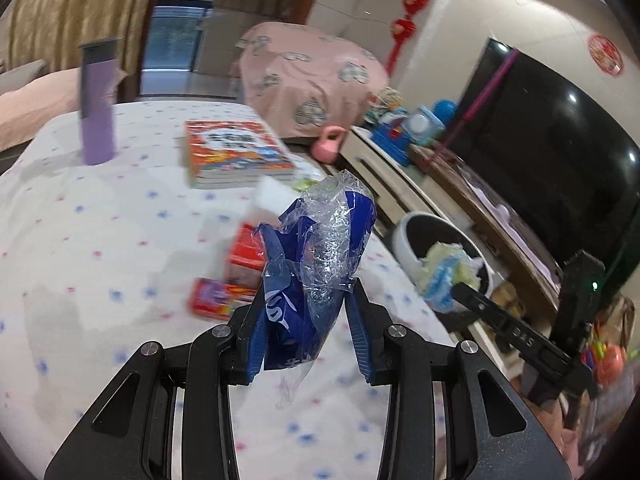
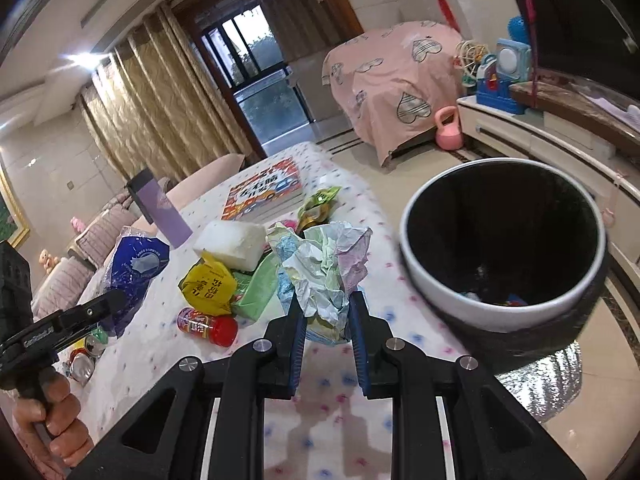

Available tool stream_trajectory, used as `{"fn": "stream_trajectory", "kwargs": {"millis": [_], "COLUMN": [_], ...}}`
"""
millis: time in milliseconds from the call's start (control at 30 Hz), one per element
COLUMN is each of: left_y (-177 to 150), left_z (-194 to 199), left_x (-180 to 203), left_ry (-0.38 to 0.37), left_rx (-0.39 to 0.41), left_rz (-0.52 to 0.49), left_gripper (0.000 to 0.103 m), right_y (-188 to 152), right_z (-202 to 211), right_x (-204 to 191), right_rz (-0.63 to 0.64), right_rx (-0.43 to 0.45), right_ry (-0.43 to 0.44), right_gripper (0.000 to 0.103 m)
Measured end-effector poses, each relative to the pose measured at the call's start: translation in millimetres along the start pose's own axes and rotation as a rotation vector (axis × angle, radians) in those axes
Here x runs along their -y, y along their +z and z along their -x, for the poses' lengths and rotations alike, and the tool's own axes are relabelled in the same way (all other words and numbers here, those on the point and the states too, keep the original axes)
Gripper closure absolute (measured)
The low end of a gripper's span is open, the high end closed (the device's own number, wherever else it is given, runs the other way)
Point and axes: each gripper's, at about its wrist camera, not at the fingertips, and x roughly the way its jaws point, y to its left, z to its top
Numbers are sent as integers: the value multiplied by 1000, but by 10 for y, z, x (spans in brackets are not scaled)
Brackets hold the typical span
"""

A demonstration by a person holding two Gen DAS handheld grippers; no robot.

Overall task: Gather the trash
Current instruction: 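Carry both items over the trash bin and open both tools to drop them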

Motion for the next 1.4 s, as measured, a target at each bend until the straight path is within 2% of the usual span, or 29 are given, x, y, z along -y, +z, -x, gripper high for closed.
{"fn": "stream_trajectory", "kwargs": {"millis": [333,633,1400], "left_y": [-29,-7,175], "left_z": [-352,-641,-1349], "left_x": [599,1013,1656], "left_ry": [-82,-111,-139], "left_rx": [-67,-100,-168], "left_rz": [-90,-175,-275], "left_gripper": [68,68,68], "right_y": [31,131,387], "right_z": [311,446,397], "right_x": [347,634,1161], "right_rz": [-48,-86,-91], "right_rx": [47,84,79], "right_ry": [-52,-88,-156], "right_gripper": [82,82,82]}}
